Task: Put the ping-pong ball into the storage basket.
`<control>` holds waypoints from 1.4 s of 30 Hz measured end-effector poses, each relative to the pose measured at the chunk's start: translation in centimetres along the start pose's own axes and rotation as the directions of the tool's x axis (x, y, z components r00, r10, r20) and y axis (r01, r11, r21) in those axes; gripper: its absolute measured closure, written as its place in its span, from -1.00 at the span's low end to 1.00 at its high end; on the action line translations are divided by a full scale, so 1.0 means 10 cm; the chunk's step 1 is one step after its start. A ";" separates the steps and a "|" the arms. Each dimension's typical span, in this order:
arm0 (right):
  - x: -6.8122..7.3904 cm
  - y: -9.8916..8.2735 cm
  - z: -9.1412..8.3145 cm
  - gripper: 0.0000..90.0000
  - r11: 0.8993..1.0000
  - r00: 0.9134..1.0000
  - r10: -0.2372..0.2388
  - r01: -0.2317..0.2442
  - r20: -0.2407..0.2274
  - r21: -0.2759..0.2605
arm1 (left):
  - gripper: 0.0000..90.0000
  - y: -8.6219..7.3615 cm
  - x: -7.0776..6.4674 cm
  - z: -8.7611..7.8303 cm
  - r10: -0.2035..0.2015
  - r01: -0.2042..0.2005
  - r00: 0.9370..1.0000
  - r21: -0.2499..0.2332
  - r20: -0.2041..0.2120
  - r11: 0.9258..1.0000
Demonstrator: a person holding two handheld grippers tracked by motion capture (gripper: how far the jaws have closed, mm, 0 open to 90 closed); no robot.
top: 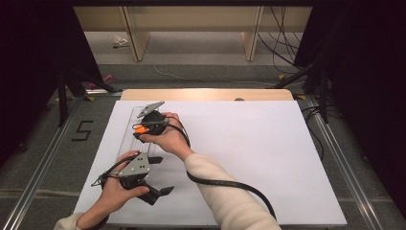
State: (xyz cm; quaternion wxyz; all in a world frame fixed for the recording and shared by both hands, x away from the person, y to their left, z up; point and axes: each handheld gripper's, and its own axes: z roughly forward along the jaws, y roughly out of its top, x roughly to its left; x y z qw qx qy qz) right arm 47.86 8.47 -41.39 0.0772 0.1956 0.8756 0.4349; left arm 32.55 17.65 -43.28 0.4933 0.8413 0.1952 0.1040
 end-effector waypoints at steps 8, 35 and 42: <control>0.00 -0.01 0.03 0.14 1.000 1.000 0.004 -0.004 -0.003 0.008 | -1.00 0.00 0.00 0.00 0.001 -0.001 1.000 0.001 0.001 1.000; 0.02 0.00 0.11 0.14 1.000 1.000 -0.003 0.004 -0.014 0.029 | -1.00 0.00 0.00 0.00 0.004 -0.004 1.000 0.002 0.004 1.000; 0.03 -0.01 0.13 0.14 0.999 1.000 -0.003 0.004 -0.016 0.032 | -1.00 0.00 0.00 0.00 0.003 -0.003 1.000 0.001 0.004 1.000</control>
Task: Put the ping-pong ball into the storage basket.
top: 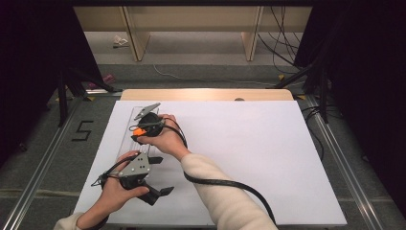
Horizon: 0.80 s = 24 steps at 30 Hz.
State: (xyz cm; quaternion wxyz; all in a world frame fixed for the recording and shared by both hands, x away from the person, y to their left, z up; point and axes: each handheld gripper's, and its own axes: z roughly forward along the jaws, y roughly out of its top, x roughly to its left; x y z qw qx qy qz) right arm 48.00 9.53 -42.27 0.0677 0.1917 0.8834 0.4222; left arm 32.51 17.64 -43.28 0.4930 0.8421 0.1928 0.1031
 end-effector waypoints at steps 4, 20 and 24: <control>0.00 0.00 0.01 0.14 1.000 1.000 0.000 0.000 -0.003 0.008 | -1.00 0.00 0.00 0.00 -0.001 0.001 1.000 -0.001 -0.002 1.000; 0.01 -0.01 0.05 0.14 1.000 1.000 -0.002 0.002 -0.003 0.014 | -1.00 0.00 0.00 0.00 -0.001 0.001 1.000 0.001 -0.002 1.000; 0.01 -0.01 0.06 0.14 1.000 1.000 -0.002 0.002 -0.004 0.017 | -1.00 0.00 0.00 0.00 0.001 -0.001 1.000 0.001 0.000 1.000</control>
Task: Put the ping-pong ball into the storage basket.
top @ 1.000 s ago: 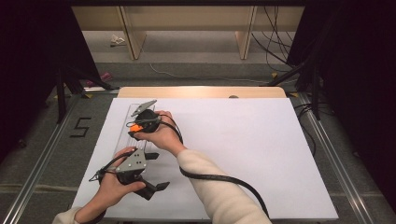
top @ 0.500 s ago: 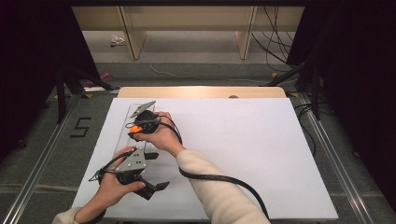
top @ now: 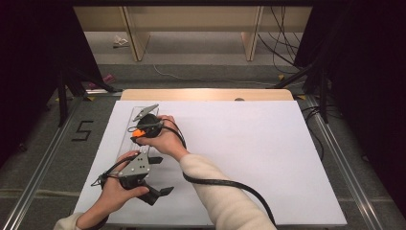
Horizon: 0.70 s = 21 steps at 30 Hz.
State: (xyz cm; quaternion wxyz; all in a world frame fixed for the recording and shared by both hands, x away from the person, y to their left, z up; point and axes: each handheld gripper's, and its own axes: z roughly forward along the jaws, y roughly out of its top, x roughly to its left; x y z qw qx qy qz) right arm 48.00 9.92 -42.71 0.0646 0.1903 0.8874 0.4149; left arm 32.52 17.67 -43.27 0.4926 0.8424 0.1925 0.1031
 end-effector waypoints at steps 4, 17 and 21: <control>0.00 0.00 0.01 0.14 1.000 1.000 0.000 0.000 0.000 -0.002 | -1.00 0.00 0.00 0.00 0.000 0.000 1.000 0.000 0.000 1.000; -0.01 0.00 0.02 0.01 1.000 1.000 0.016 -0.016 -0.006 -0.004 | -1.00 0.00 0.00 0.00 -0.001 0.001 1.000 -0.001 0.000 1.000; -0.01 -0.01 0.02 -0.11 1.000 0.999 0.029 -0.029 -0.018 -0.001 | -1.00 0.00 0.00 0.00 0.000 0.000 1.000 -0.001 0.000 1.000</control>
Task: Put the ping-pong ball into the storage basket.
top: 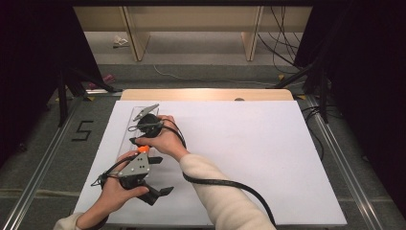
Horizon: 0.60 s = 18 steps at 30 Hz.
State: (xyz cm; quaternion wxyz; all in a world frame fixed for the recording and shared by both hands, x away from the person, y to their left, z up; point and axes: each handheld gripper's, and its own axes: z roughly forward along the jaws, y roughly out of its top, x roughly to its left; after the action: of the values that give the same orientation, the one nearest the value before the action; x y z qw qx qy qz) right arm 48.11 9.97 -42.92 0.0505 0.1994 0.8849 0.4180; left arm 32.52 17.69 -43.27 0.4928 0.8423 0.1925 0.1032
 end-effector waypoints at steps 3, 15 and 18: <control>-0.01 -0.01 -0.01 -0.23 1.000 1.000 -0.005 0.005 0.002 -0.008 | -1.00 0.00 0.00 0.00 0.000 0.000 1.000 0.000 0.000 1.000; -0.11 -0.07 -0.23 -0.45 0.999 0.999 0.012 -0.011 0.030 -0.034 | -1.00 0.00 0.00 0.00 -0.001 0.001 1.000 0.000 -0.002 1.000; -0.14 -0.12 -0.33 -0.46 0.999 0.999 0.021 -0.019 0.047 -0.040 | -1.00 0.00 0.00 0.00 -0.002 0.002 1.000 0.000 -0.002 1.000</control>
State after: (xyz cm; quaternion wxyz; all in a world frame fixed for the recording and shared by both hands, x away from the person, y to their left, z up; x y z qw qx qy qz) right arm 48.22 6.34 -41.83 0.0714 0.2170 0.8730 0.4310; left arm 32.55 17.72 -43.28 0.4926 0.8421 0.1938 0.1038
